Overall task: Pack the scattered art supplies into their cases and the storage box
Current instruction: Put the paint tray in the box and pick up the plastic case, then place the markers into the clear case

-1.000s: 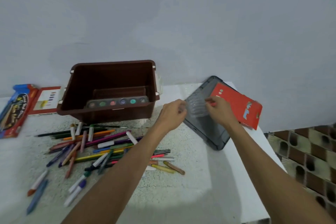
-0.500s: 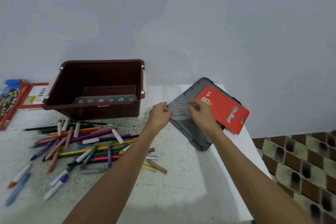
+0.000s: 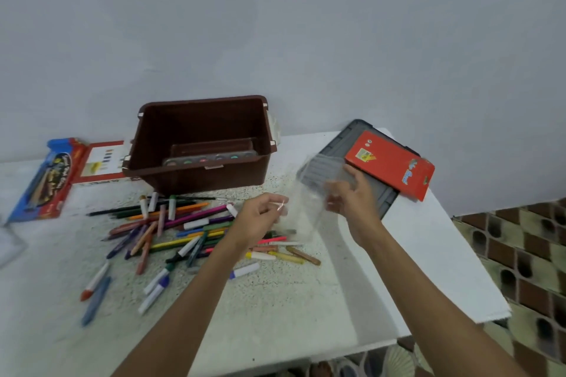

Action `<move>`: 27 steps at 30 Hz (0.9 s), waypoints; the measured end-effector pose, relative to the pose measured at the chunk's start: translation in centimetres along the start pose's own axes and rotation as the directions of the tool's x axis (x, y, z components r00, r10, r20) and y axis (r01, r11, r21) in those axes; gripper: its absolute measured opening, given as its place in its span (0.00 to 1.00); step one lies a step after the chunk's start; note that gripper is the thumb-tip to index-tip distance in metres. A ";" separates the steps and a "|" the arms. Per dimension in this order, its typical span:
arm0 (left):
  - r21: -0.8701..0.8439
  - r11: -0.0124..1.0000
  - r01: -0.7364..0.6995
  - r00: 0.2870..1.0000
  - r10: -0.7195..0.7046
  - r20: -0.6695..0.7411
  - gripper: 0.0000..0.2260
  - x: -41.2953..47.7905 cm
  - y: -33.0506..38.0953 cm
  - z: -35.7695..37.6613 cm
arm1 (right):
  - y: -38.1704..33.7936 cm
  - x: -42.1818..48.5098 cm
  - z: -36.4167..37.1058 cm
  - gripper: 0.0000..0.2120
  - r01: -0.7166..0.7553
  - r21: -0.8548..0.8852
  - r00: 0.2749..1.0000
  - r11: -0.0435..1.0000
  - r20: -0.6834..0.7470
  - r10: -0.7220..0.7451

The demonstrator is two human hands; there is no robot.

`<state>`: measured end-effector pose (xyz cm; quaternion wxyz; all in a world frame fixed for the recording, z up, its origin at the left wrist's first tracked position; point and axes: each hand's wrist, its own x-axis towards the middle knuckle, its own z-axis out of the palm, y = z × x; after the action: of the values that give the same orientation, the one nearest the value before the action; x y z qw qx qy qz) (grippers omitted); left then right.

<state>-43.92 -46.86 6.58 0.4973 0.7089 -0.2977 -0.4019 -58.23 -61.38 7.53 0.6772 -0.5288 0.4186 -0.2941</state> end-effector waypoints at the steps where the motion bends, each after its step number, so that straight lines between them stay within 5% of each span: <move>1: 0.020 1.000 -0.011 1.000 0.011 0.012 0.08 -0.8 -0.3 -0.7 | 0.0 -0.8 0.4 0.25 -0.023 0.052 1.000 0.998 0.006 0.022; 9: 0.332 0.926 -0.181 0.983 0.175 0.047 0.14 -6.5 -4.1 -5.0 | 2.4 -9.7 5.0 0.09 -0.020 0.063 0.991 0.998 0.137 0.011; 13: 0.653 0.712 -0.257 0.964 0.239 0.118 0.40 -9.5 -4.1 -6.4 | 4.4 -13.2 7.6 0.07 -0.037 0.147 0.994 0.989 0.108 0.021; 18: 0.811 0.521 -0.267 0.939 0.330 0.097 0.47 -11.9 -5.1 -7.6 | 6.0 -15.8 9.1 0.12 -0.071 0.202 0.971 0.977 0.236 0.022; 27: 0.578 0.748 -0.326 0.935 0.344 0.083 0.49 -14.4 -5.4 -8.1 | 7.1 -16.6 7.9 0.21 -0.057 0.192 0.925 0.980 0.380 -0.021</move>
<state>-43.98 -29.48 6.84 0.3239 0.7674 -0.5214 -0.1853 -59.47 -41.79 5.62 0.7979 -0.5011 0.2526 -0.2201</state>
